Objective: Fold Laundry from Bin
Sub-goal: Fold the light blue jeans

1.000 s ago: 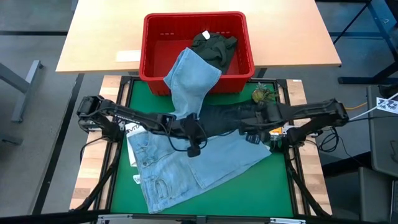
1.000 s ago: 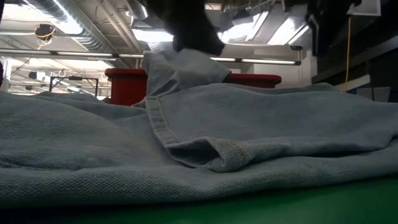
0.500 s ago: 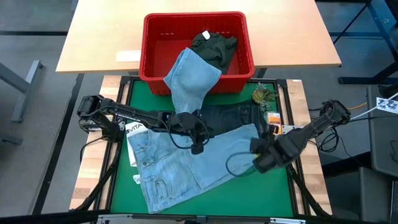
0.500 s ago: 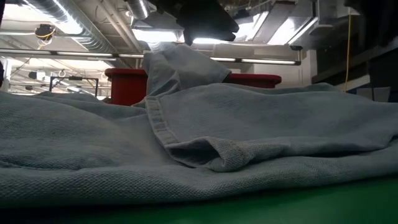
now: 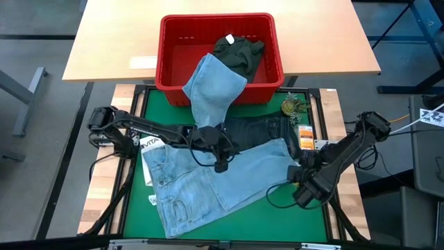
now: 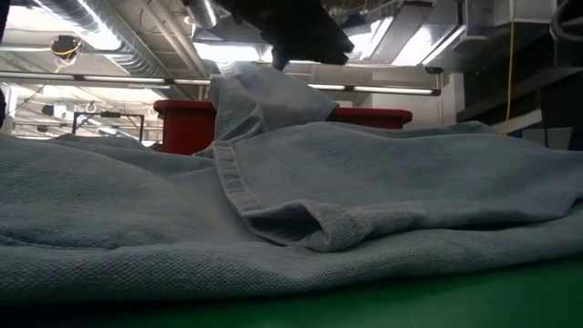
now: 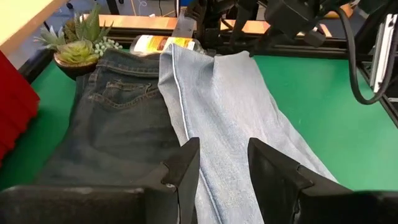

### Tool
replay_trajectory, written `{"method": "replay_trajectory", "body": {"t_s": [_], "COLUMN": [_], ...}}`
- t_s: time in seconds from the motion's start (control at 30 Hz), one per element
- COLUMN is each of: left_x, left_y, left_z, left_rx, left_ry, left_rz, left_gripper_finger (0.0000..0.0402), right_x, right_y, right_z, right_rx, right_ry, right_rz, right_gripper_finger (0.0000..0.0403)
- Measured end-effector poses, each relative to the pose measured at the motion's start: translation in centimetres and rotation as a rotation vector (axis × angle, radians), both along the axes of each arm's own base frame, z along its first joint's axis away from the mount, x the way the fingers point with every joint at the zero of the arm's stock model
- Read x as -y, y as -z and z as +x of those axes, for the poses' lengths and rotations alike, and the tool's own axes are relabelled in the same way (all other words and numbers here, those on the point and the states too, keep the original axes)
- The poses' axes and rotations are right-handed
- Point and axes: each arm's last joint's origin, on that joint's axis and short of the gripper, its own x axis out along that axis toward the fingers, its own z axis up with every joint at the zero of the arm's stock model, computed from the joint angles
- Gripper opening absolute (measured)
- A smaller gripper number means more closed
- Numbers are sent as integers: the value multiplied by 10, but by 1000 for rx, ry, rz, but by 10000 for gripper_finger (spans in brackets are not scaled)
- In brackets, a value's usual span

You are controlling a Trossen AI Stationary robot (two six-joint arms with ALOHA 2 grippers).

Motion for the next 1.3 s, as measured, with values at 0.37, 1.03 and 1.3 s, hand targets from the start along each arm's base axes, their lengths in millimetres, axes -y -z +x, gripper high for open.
{"method": "replay_trajectory", "body": {"t_s": [0.37,1.03,1.3], "left_x": [10,0,0], "left_y": [40,109,109], "left_z": [27,48,47], "left_rx": [11,-103,-104], "left_ry": [32,17,16], "left_rz": [-1,-2,-1], "left_gripper_finger": [131,130,130], "right_x": [-2,-4,-4], "right_y": [8,10,10], "right_z": [1,6,6], "right_rx": [2,40,36], "right_ry": [11,-47,-60], "right_rz": [62,78,84], "right_gripper_finger": [202,196,109]}}
